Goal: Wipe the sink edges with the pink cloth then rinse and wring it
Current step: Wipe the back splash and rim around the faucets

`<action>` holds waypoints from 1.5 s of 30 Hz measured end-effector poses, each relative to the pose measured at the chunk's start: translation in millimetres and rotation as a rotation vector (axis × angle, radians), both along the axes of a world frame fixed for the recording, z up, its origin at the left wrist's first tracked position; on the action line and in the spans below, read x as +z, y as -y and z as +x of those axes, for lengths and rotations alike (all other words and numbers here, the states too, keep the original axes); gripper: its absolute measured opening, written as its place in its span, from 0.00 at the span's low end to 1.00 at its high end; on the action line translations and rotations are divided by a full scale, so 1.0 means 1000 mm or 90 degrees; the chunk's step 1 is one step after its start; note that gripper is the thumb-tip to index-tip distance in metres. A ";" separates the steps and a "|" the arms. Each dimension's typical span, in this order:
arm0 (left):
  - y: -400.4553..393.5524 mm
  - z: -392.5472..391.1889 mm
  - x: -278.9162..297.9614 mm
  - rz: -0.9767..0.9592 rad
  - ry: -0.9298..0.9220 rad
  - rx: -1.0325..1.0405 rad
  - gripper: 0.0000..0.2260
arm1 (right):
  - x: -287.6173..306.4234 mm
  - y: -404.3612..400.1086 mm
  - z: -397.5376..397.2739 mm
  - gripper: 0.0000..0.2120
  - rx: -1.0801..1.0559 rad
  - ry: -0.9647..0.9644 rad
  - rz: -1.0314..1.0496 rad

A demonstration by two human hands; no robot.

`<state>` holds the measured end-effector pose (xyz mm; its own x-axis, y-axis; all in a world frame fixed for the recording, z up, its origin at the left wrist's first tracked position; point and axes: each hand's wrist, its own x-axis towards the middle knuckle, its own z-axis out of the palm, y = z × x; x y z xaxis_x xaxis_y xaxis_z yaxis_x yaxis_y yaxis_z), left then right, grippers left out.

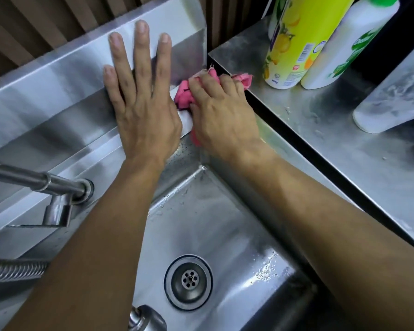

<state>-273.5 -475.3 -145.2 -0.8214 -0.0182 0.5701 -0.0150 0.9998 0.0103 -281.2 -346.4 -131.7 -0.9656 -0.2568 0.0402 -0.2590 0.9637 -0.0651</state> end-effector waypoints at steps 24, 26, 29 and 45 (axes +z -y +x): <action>-0.001 -0.010 -0.006 -0.004 0.348 -0.309 0.27 | 0.000 -0.064 0.155 0.30 -0.183 -0.003 -0.066; 0.000 -0.012 -0.007 -0.017 0.350 -0.305 0.27 | 0.002 -0.056 0.150 0.32 -0.209 0.006 -0.062; 0.000 -0.011 -0.008 -0.016 0.340 -0.303 0.27 | 0.002 -0.025 0.118 0.32 -0.204 0.003 -0.061; 0.000 -0.009 -0.001 0.073 0.343 -0.372 0.24 | 0.001 0.011 0.096 0.32 -0.293 0.029 -0.070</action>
